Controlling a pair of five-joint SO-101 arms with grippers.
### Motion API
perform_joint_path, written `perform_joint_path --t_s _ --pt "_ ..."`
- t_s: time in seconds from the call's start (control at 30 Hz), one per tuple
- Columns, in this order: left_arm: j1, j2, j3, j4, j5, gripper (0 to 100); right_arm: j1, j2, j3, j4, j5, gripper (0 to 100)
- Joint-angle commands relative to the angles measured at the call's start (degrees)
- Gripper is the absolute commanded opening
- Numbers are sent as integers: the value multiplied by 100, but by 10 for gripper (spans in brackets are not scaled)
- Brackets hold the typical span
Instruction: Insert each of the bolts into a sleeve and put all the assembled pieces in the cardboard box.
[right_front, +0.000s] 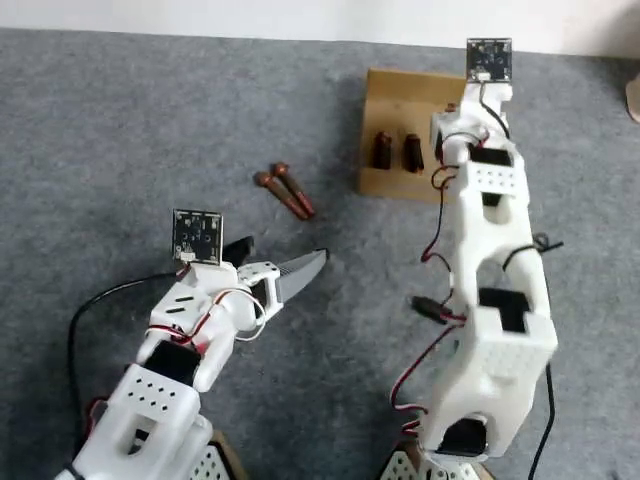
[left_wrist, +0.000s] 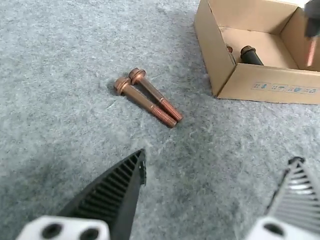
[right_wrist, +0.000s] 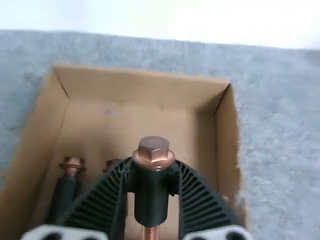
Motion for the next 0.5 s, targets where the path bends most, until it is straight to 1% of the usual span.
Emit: perform_joint_path --t_s 0.0,0.17,0.33,0.47 --pt "-48 -40 -13 -114 -18 396 57 409 -813 -163 35 3" --pt "-48 -40 -13 -114 -18 396 48 1138 -1086 -145 35 3" --pt "-48 -40 -4 -114 -18 396 -13 1226 -1086 -110 70 7" --pt "-48 -40 -4 -114 -18 396 -31 1086 -1121 444 18 24"
